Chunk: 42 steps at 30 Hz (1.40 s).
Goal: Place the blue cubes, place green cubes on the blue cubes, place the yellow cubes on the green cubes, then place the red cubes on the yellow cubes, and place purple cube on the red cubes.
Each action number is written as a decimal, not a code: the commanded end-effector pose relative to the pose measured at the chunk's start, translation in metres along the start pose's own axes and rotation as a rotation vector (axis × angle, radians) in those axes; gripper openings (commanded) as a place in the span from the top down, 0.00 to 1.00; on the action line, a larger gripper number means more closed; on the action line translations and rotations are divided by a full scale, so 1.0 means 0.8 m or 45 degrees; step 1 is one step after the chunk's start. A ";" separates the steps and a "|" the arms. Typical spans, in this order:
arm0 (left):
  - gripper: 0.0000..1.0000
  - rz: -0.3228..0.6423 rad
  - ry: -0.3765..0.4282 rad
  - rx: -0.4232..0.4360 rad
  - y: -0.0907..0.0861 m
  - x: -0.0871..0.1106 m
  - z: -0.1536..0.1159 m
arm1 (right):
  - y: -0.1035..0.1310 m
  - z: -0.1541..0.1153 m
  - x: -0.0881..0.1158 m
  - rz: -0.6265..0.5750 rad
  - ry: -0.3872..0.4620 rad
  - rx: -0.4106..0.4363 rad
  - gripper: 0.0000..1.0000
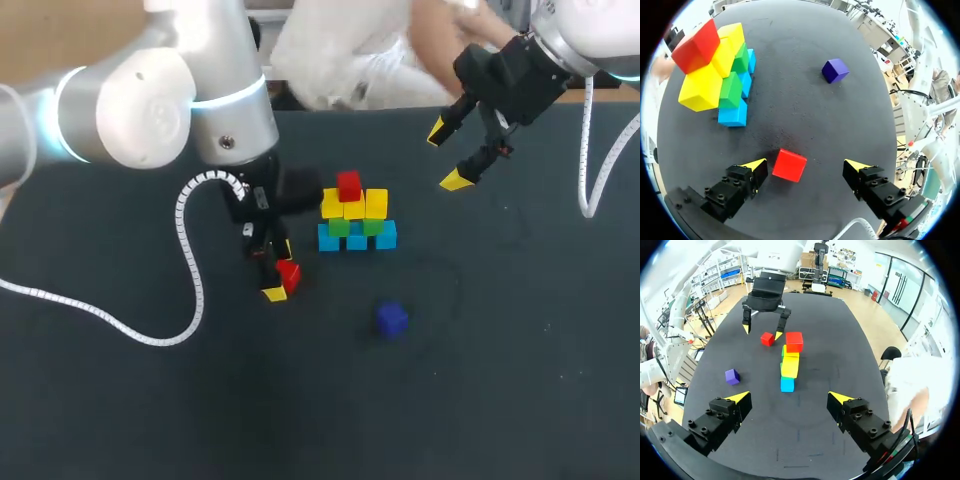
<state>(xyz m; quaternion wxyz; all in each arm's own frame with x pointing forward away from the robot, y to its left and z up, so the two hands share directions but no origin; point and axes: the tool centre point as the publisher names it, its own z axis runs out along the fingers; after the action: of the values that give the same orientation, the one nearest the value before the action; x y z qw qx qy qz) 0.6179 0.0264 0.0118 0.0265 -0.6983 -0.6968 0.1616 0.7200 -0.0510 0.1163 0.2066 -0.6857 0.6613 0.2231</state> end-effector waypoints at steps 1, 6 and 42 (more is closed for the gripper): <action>0.00 0.004 0.000 0.000 -0.001 -0.001 0.003 | 0.000 0.000 0.000 -0.001 -0.002 -0.001 0.00; 0.00 0.008 -0.019 0.008 0.000 -0.005 0.015 | 0.000 0.000 0.000 -0.001 -0.002 -0.001 0.00; 1.00 -0.217 -0.066 -0.001 -0.076 -0.070 0.008 | 0.000 0.000 0.000 -0.001 -0.002 -0.001 0.00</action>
<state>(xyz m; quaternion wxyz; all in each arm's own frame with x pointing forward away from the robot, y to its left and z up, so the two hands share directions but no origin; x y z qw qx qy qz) 0.5650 -0.0194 0.0303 0.0210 -0.6325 -0.7511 0.1879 0.7200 -0.0510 0.1163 0.2067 -0.6857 0.6613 0.2231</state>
